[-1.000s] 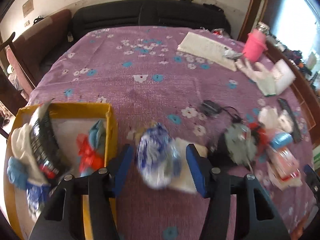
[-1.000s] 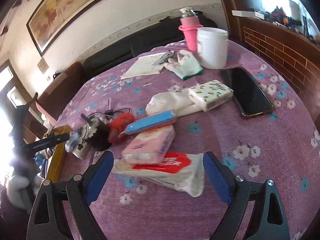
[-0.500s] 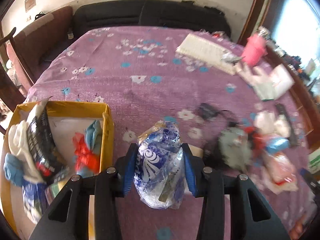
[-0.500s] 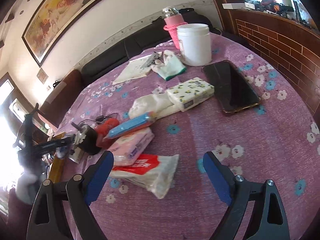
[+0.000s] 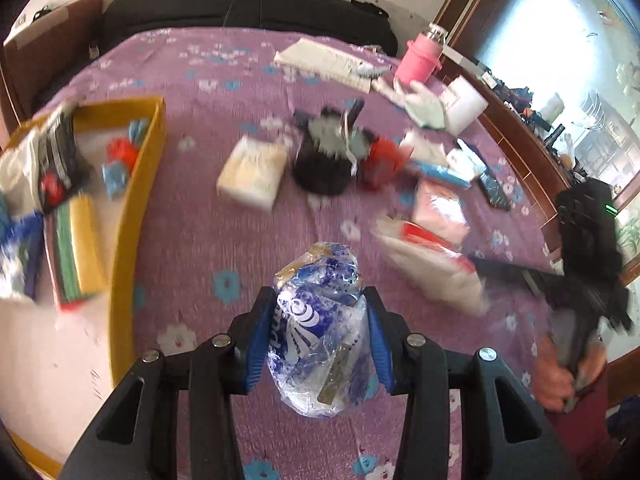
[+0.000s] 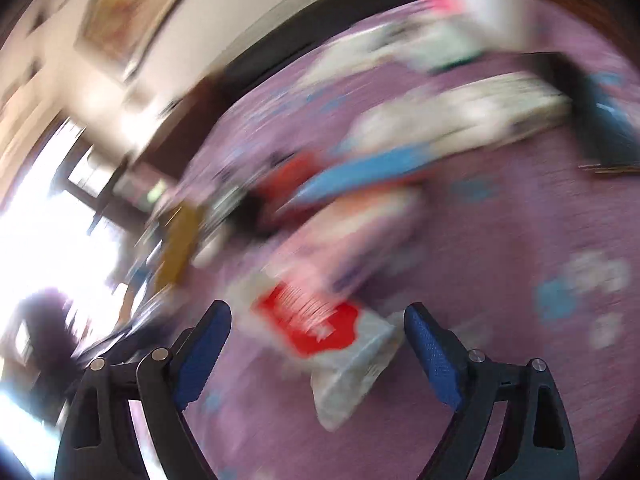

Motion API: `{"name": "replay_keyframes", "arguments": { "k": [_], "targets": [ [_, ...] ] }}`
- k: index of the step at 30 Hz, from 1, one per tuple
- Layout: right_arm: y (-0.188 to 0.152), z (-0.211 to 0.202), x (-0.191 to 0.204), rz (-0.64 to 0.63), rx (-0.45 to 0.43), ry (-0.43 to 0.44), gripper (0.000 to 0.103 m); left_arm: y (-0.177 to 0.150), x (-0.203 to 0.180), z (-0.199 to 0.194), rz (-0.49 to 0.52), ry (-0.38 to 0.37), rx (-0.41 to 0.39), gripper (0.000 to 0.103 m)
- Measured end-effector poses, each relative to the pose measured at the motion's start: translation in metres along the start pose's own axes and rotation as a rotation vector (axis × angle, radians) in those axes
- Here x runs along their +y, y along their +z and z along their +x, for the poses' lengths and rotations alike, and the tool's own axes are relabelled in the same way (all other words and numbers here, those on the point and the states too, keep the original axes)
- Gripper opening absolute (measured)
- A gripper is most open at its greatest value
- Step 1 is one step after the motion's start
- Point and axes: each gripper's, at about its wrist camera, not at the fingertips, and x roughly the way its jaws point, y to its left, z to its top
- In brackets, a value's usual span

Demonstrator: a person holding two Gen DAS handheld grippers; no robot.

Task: Organize soft objects
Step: 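Grasp the blue-and-white plastic bag with the left gripper, then grasp the white red-labelled tissue pack with the right gripper while left lifts the bag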

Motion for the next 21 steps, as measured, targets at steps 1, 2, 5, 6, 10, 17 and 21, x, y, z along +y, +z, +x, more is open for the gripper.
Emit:
{"name": "replay_keyframes", "arguments": {
  "k": [1, 2, 5, 6, 10, 17, 21],
  "targets": [
    [-0.006, 0.0, 0.01, -0.046, 0.023, 0.013, 0.092, -0.001, 0.001, 0.003, -0.002, 0.002, 0.004, 0.043],
    [-0.011, -0.003, 0.019, -0.087, 0.018, -0.026, 0.091, -0.004, 0.001, 0.006, -0.003, 0.006, 0.006, 0.043],
    [-0.013, -0.014, 0.025, -0.102, -0.039, -0.219, 0.091, -0.009, 0.001, 0.01, 0.004, 0.029, 0.002, 0.043],
    [-0.012, -0.015, 0.024, -0.089, -0.052, -0.268, 0.091, -0.012, 0.003, 0.011, 0.008, 0.034, 0.002, 0.043],
    [-0.007, -0.004, 0.03, -0.06, -0.046, -0.263, 0.091, -0.019, 0.002, 0.018, 0.024, 0.067, 0.006, 0.047],
    [0.011, 0.033, 0.053, -0.041, -0.023, -0.281, 0.091, -0.027, 0.007, 0.007, 0.022, 0.039, -0.038, 0.044],
    [0.013, 0.049, 0.07, -0.077, -0.008, -0.313, 0.091, -0.033, 0.014, -0.013, -0.007, 0.01, -0.066, 0.044]
  ]
}}
